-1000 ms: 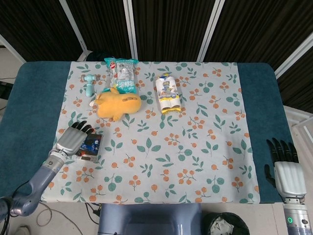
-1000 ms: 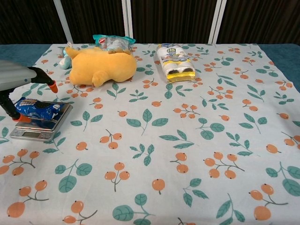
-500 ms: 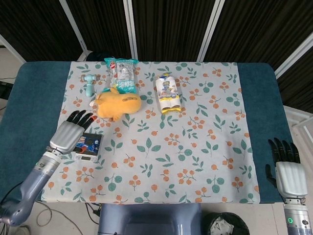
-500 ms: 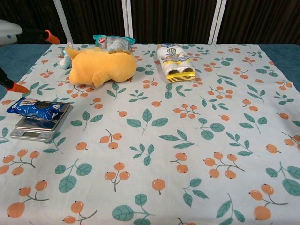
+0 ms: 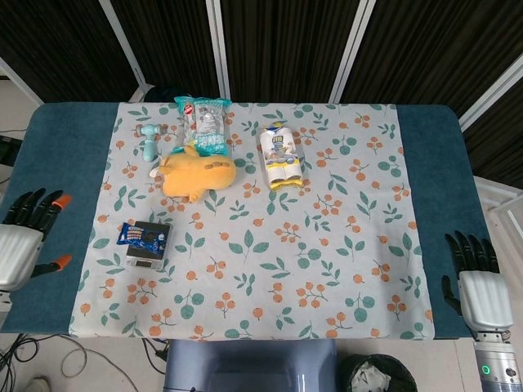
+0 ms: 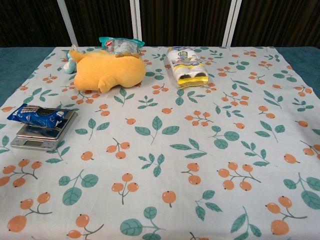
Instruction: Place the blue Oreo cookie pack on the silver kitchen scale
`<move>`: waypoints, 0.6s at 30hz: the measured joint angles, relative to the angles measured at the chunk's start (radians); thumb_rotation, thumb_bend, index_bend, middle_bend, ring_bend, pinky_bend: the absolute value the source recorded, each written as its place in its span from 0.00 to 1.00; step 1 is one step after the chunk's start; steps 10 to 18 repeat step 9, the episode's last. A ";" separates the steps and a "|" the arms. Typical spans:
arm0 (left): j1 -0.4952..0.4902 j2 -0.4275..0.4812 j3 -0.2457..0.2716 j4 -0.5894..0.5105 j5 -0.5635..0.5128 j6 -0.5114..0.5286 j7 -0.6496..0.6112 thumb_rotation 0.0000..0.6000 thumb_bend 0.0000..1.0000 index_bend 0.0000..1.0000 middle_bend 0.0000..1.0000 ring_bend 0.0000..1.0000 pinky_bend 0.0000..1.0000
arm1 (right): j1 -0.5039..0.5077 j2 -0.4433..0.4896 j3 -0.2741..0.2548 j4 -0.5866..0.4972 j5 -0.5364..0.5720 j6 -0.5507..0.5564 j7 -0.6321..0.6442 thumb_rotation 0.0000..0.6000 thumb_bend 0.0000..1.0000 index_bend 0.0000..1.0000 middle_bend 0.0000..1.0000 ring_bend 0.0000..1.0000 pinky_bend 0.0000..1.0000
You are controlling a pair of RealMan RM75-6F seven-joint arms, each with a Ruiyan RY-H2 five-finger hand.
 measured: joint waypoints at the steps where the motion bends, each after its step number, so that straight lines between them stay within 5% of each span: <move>1: 0.005 -0.002 0.004 0.021 0.001 -0.001 -0.017 1.00 0.09 0.09 0.08 0.00 0.09 | -0.001 0.000 0.001 -0.001 0.000 0.002 0.000 1.00 0.59 0.00 0.07 0.01 0.00; 9: 0.017 -0.056 0.016 0.165 0.022 -0.028 -0.171 1.00 0.10 0.09 0.08 0.00 0.08 | -0.003 0.003 0.003 0.000 0.001 0.007 0.007 1.00 0.59 0.00 0.07 0.01 0.00; 18: 0.017 -0.056 0.016 0.165 0.022 -0.028 -0.171 1.00 0.10 0.09 0.08 0.00 0.08 | -0.003 0.003 0.003 0.000 0.001 0.007 0.007 1.00 0.59 0.00 0.07 0.01 0.00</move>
